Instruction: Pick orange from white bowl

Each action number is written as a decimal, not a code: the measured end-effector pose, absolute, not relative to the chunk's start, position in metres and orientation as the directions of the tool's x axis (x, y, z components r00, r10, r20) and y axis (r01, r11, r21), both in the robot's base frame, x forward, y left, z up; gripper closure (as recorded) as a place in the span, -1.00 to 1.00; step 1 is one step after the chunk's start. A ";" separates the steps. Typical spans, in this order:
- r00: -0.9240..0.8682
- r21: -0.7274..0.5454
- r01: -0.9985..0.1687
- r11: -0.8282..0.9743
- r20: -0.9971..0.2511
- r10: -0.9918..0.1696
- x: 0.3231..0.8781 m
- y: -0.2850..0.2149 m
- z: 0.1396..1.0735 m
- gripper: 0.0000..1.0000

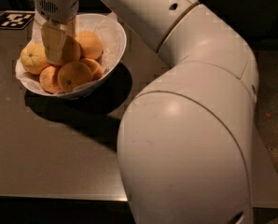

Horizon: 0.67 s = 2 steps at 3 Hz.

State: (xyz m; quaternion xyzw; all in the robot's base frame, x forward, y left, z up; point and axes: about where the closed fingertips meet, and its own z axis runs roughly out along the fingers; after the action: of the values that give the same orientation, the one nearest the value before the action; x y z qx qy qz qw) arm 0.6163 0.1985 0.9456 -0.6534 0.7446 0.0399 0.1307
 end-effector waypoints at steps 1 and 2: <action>-0.116 -0.100 -0.985 0.143 -0.241 -0.964 0.619 0.199 0.938 -0.40; -0.117 -0.100 -0.985 0.143 -0.232 -0.966 0.624 0.201 0.932 -0.38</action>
Offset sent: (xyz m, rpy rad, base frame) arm 0.0004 -0.0130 -0.0195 -0.0857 0.0607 -0.0024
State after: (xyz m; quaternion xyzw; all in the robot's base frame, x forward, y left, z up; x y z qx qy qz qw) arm 0.6236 0.2014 0.9322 -0.6534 0.7462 0.0392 0.1212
